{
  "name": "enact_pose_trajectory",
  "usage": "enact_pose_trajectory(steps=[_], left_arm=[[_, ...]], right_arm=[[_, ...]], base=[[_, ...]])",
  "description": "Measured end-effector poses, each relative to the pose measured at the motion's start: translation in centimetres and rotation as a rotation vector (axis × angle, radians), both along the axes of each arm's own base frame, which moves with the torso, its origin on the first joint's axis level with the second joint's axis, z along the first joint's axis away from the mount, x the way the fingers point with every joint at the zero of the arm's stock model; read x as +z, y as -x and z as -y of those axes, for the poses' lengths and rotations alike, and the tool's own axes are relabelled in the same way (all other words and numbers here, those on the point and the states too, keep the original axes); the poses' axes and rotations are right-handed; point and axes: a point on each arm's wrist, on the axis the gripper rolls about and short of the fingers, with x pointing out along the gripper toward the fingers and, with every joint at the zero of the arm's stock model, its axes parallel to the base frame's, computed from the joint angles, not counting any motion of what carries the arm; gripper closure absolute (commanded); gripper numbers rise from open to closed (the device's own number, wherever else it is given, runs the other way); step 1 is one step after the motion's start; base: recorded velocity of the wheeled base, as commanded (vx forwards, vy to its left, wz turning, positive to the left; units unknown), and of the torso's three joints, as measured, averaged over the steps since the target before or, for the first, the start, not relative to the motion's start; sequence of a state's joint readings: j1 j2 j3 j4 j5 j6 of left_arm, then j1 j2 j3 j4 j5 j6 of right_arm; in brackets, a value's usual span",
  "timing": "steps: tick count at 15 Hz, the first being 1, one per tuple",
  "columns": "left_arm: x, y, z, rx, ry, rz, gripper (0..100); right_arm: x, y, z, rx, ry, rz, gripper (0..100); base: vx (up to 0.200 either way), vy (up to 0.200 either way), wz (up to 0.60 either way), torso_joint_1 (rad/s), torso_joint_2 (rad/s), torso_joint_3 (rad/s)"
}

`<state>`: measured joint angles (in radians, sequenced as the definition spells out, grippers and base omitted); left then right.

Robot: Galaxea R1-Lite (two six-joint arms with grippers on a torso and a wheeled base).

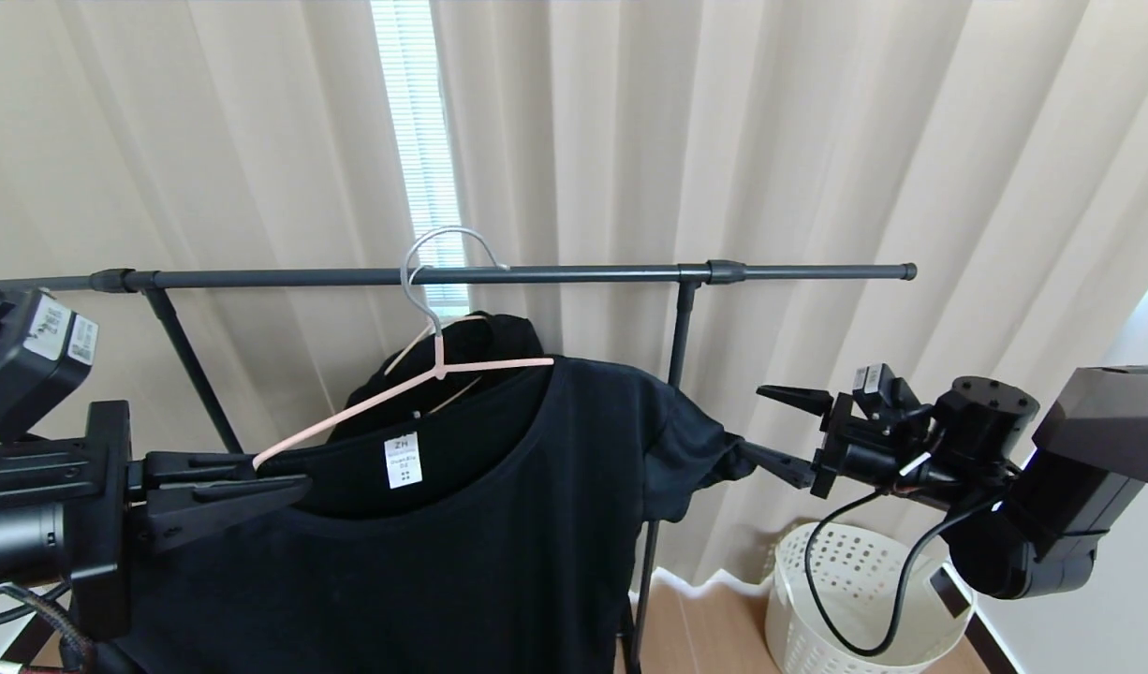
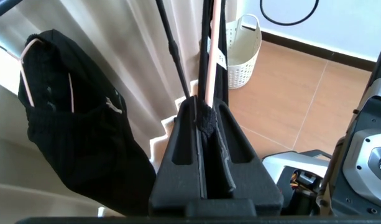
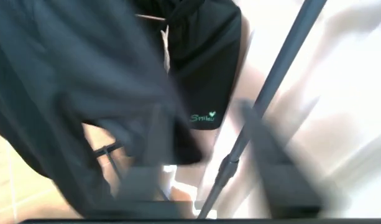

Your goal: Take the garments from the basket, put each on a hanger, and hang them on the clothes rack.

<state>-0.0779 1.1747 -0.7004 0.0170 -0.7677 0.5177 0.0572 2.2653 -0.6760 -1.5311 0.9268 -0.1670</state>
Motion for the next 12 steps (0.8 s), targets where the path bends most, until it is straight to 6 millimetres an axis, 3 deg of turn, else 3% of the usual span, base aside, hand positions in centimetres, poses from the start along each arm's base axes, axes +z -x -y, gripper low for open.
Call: enact_pose_trajectory(steps=[5, 12], left_arm=[[-0.6, -1.9, -0.2, 0.052, 0.047, -0.069, 100], [-1.3, -5.0, -0.8, 0.188, 0.086, -0.184, 100]], right_arm=[[0.8, 1.9, -1.8, 0.058, -0.001, 0.005, 0], [4.8, 6.8, -5.2, 0.186, -0.010, 0.060, 0]], base=[[0.000, 0.000, 0.00, 0.000, 0.00, 0.000], [0.000, 0.000, 0.00, 0.000, 0.00, 0.000]])
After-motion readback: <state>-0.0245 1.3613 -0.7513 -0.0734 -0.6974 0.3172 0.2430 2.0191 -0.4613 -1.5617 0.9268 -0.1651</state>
